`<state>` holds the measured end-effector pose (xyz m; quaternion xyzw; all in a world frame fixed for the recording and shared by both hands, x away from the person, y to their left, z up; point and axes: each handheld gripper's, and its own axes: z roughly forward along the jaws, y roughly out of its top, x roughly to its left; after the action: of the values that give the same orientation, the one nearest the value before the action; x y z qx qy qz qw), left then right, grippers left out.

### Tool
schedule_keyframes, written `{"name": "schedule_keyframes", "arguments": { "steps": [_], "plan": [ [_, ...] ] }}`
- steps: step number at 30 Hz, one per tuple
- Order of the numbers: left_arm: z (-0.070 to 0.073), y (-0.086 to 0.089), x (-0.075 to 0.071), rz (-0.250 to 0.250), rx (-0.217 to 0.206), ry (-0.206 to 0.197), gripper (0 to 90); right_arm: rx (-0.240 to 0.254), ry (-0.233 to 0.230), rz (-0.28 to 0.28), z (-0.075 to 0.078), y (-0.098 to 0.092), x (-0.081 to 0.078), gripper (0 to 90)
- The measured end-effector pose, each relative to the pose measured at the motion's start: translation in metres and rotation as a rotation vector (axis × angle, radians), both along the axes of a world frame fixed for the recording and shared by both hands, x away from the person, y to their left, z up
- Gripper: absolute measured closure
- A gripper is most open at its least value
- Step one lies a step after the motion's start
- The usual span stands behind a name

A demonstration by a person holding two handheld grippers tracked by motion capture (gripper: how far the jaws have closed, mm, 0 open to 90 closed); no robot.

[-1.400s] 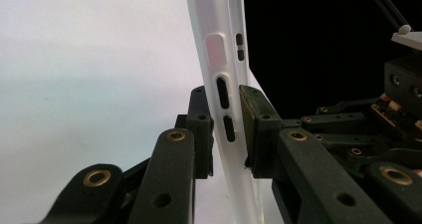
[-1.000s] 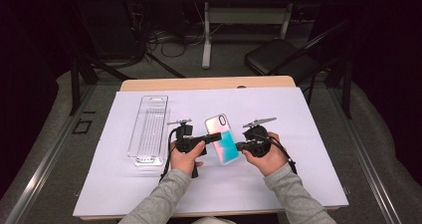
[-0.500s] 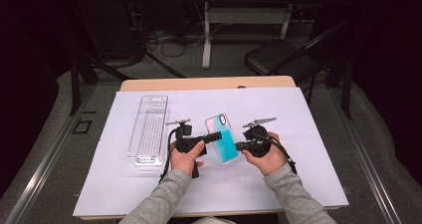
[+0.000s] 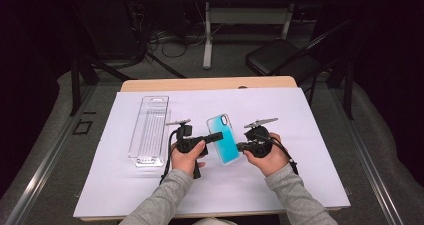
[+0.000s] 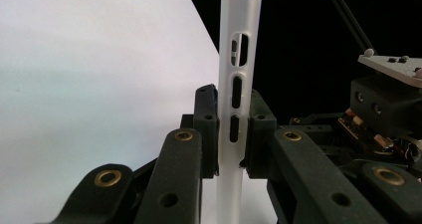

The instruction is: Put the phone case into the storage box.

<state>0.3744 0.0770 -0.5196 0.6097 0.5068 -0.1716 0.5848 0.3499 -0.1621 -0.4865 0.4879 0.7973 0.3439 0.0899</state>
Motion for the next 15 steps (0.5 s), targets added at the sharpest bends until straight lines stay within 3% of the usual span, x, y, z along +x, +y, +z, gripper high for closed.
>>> {"name": "schedule_keyframes", "arguments": {
  "steps": [15],
  "plan": [
    [0.0001, 0.0006, 0.0003, 0.0, 0.0, -0.001, 80.8, 0.004, 0.0, 0.002, -0.0003, -0.0002, 0.0006, 87.6]
  ]
}}
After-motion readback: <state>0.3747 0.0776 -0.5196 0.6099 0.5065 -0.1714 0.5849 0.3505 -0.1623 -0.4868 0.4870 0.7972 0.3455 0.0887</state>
